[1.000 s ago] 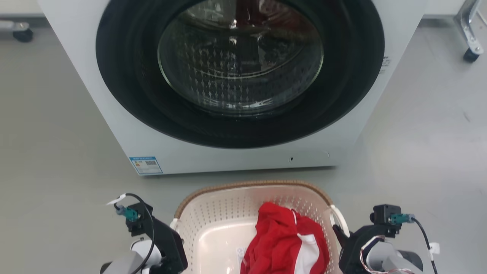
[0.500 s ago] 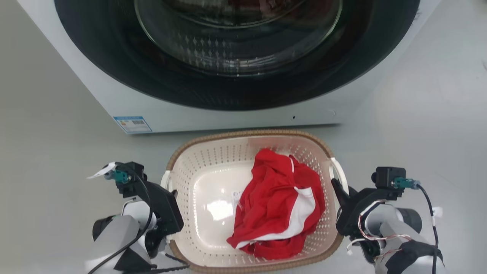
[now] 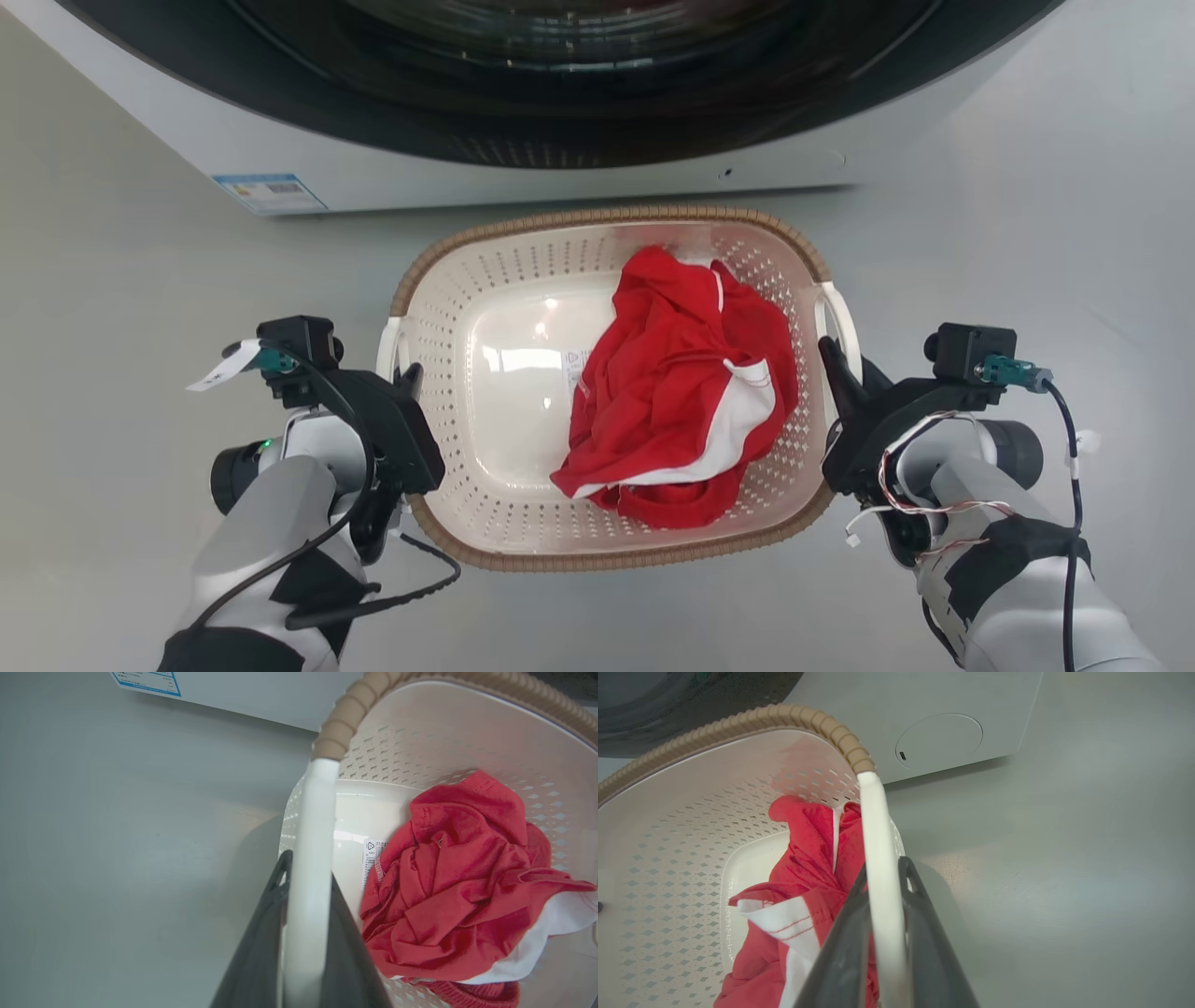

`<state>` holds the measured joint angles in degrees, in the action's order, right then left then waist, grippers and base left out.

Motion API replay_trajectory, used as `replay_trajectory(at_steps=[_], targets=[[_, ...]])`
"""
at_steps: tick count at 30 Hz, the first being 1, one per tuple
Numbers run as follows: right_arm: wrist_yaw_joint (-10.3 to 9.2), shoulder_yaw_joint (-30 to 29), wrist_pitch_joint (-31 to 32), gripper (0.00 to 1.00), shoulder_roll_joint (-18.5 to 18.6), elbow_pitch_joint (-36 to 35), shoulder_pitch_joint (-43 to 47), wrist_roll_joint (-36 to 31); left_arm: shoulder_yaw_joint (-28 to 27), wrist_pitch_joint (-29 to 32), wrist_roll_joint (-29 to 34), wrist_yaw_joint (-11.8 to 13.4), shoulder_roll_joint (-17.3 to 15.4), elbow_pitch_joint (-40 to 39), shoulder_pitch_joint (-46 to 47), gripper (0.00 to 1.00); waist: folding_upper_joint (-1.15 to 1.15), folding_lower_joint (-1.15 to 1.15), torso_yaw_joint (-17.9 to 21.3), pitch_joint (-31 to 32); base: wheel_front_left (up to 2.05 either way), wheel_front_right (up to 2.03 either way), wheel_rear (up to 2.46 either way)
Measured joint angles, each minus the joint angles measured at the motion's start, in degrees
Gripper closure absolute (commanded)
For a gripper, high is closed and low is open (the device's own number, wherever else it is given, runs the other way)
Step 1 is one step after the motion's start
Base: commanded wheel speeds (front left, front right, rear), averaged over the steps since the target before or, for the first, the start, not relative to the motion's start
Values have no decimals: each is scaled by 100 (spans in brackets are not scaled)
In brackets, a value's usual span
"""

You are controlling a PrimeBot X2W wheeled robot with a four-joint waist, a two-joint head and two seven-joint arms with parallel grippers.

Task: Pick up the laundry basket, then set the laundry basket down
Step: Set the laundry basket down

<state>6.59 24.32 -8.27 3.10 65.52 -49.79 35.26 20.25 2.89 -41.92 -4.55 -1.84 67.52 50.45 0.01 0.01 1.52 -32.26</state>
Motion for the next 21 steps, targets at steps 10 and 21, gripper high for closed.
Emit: replay_trajectory(at_steps=[10,21], targets=[[-36,41,-194,100,29,-1,-305,-111,9,-361,67,46,-1,-40,285,100,0,0,24,-634,0,0,0],[-60,102,-314,100,33,29,-609,-210,40,-773,234,78,-29,-43,569,100,0,0,16,-1289,0,0,0]])
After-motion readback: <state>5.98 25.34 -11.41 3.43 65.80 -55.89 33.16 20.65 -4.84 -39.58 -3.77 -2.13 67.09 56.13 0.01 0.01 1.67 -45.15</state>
